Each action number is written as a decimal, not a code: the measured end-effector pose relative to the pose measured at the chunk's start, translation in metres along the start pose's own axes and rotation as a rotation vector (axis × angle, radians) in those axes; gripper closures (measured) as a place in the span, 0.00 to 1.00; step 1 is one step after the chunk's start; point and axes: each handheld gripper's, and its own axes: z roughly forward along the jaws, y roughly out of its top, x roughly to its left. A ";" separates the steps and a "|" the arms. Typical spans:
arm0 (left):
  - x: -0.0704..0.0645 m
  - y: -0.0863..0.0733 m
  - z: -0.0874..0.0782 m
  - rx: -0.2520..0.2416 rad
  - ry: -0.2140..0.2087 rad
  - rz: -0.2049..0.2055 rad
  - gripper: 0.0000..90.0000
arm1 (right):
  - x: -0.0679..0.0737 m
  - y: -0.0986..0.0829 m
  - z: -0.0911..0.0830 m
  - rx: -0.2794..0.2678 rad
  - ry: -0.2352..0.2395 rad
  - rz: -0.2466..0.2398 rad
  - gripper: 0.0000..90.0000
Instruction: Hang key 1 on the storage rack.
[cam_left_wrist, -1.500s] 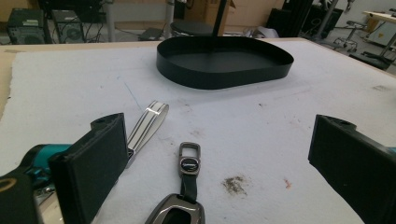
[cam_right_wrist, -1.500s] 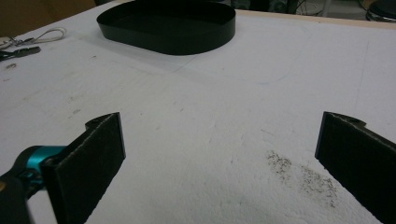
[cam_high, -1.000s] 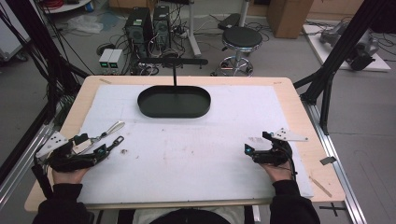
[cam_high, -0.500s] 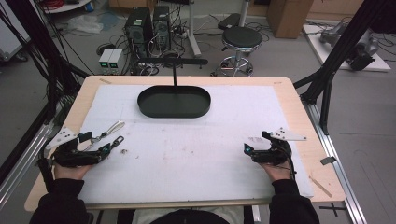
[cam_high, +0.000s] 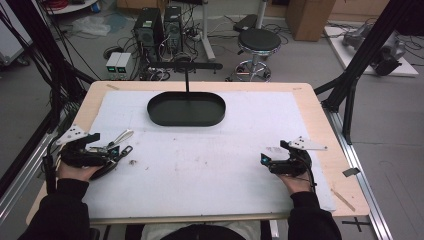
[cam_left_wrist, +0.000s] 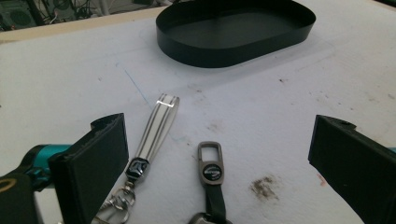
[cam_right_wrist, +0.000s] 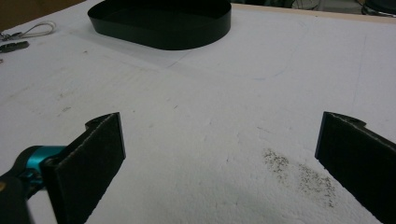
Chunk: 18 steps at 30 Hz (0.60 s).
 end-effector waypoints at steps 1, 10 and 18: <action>0.004 0.006 0.003 0.024 -0.006 0.008 0.06 | 0.000 0.000 0.000 -0.001 -0.001 0.000 0.01; 0.014 0.017 0.018 0.093 -0.029 0.020 0.07 | 0.000 0.000 0.000 -0.001 0.000 -0.006 0.01; 0.033 0.016 0.038 0.180 -0.040 -0.009 0.08 | 0.000 0.000 0.001 -0.001 0.002 -0.008 0.01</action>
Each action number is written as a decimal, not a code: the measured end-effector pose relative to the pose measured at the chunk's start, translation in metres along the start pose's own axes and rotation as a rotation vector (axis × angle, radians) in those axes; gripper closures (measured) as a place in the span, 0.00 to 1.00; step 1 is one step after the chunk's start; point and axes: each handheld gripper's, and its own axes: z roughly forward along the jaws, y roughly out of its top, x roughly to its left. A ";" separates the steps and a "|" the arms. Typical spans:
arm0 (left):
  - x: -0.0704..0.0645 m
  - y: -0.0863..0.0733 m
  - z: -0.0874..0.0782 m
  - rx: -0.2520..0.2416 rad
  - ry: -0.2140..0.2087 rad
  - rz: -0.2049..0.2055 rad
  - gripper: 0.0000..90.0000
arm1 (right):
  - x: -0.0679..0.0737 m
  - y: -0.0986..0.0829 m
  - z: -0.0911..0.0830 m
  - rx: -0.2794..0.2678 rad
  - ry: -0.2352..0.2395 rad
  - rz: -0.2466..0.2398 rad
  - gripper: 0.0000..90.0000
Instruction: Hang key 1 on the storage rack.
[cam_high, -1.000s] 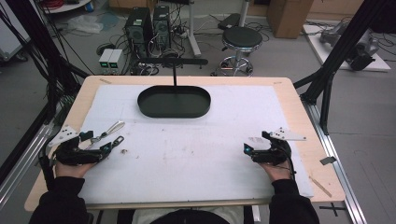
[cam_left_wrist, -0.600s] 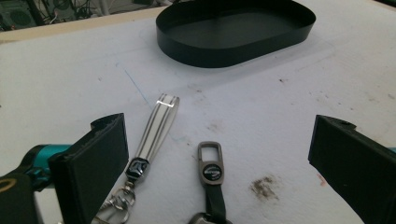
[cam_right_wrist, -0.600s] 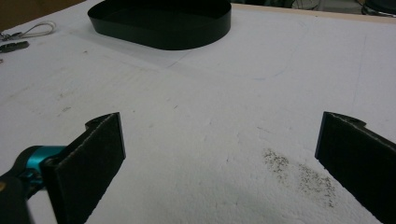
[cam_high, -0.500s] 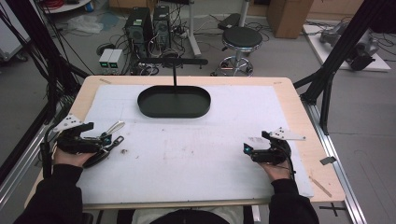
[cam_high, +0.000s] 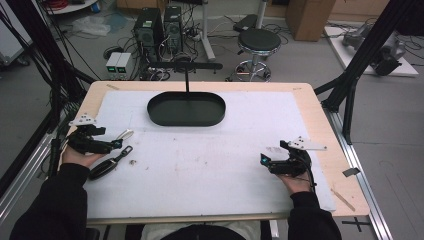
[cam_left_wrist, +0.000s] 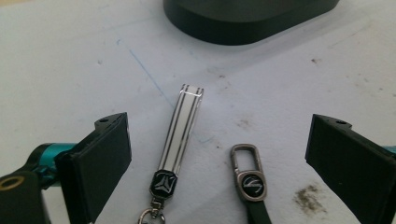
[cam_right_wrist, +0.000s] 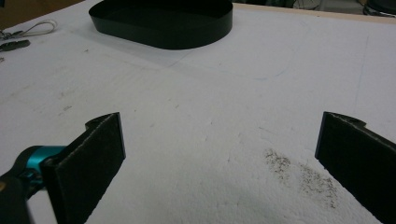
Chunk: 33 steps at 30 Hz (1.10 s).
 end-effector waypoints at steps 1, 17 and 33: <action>0.000 0.000 0.000 0.000 0.000 0.000 0.08 | 0.000 0.000 0.000 0.000 0.000 0.000 0.01; 0.028 0.010 0.037 0.234 -0.030 -0.012 0.15 | 0.002 -0.001 0.002 0.019 0.006 -0.011 0.01; 0.027 0.010 0.046 0.255 0.026 -0.006 0.71 | 0.002 -0.001 0.002 0.023 -0.001 -0.015 0.01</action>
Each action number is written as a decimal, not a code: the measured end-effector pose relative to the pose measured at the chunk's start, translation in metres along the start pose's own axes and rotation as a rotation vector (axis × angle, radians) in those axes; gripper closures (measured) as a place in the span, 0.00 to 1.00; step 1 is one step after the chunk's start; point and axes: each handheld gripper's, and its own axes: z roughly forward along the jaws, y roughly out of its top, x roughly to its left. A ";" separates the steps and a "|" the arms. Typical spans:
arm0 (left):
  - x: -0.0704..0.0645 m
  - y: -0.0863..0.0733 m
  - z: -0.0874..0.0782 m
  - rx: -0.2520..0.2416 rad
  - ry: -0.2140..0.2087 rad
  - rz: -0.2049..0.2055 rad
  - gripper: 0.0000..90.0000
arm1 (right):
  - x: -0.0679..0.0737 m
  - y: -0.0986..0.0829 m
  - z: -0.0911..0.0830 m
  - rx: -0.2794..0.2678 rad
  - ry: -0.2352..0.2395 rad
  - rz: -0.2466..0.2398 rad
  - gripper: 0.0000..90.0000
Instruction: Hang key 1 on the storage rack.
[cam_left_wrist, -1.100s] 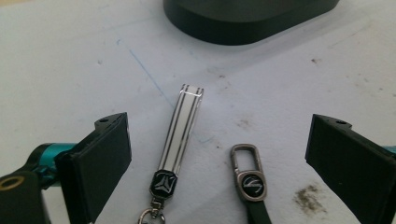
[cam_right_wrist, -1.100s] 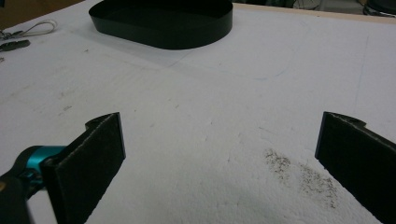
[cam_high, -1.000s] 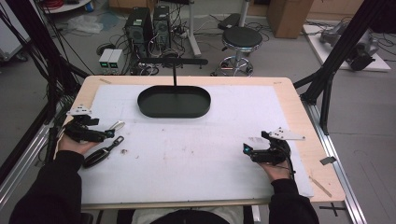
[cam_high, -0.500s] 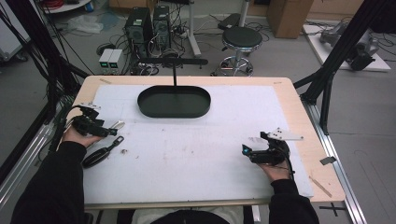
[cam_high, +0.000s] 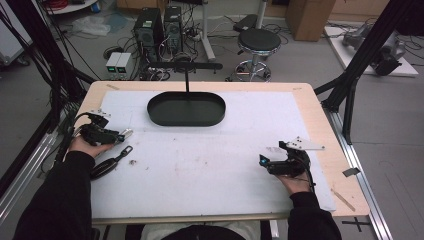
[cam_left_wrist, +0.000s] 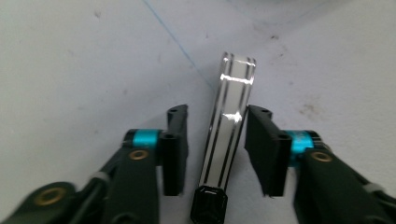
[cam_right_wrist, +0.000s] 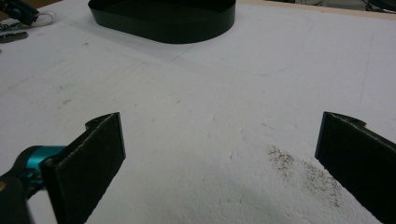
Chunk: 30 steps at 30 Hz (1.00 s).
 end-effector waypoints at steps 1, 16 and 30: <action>0.000 0.000 -0.001 0.000 0.004 0.004 0.74 | 0.000 0.000 0.000 -0.001 0.000 0.001 0.01; 0.008 0.003 -0.032 -0.064 -0.061 -0.048 0.83 | 0.000 0.001 0.000 -0.012 0.003 0.008 0.01; -0.006 0.041 -0.074 -0.177 -0.099 -0.001 0.84 | 0.000 0.001 -0.001 -0.024 0.004 0.006 0.01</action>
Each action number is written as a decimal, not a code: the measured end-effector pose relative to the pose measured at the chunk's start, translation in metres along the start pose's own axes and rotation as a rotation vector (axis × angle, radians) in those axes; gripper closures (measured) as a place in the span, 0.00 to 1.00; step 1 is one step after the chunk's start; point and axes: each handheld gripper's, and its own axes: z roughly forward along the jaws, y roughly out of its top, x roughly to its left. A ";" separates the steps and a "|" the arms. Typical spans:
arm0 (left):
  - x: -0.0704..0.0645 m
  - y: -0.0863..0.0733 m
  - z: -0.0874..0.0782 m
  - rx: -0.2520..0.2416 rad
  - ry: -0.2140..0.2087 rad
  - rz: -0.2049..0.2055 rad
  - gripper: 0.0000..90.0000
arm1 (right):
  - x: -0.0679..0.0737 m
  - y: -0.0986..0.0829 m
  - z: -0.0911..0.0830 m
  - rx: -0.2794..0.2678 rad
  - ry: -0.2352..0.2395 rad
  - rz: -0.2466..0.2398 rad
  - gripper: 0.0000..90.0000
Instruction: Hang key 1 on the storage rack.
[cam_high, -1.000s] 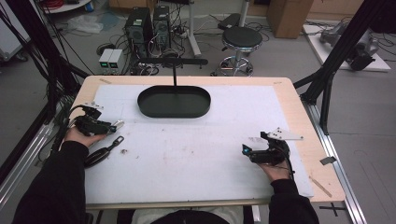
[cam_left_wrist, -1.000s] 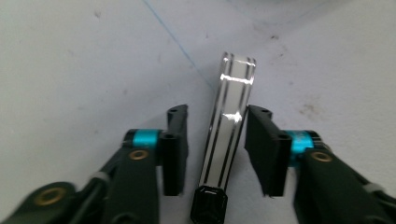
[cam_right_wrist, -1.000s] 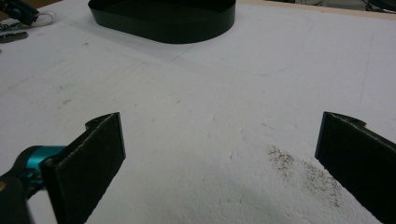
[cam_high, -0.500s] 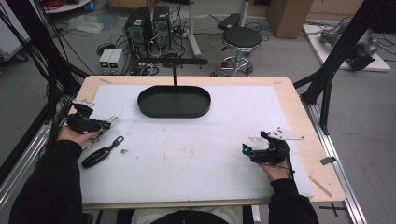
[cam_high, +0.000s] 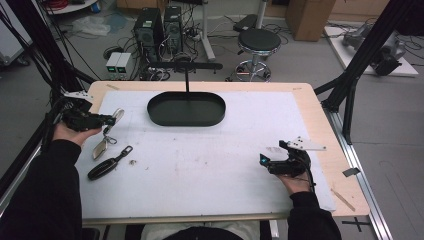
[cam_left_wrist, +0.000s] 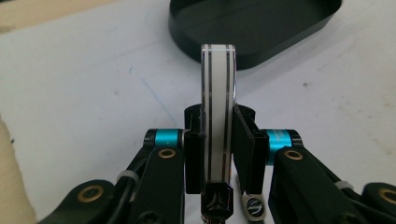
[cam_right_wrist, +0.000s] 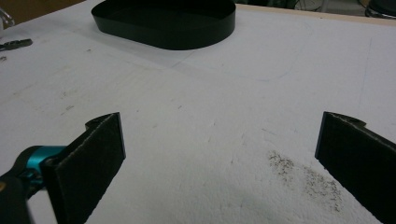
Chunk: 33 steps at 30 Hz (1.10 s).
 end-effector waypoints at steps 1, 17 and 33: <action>-0.004 0.010 -0.003 -0.015 -0.014 0.010 0.84 | 0.000 0.000 0.000 -0.002 0.005 -0.001 0.01; -0.027 0.068 -0.004 -0.064 -0.060 0.073 0.84 | -0.001 0.000 -0.001 -0.017 0.006 0.006 0.01; -0.043 0.114 0.008 -0.131 -0.085 0.076 0.84 | -0.002 0.000 -0.002 -0.020 0.010 0.015 0.01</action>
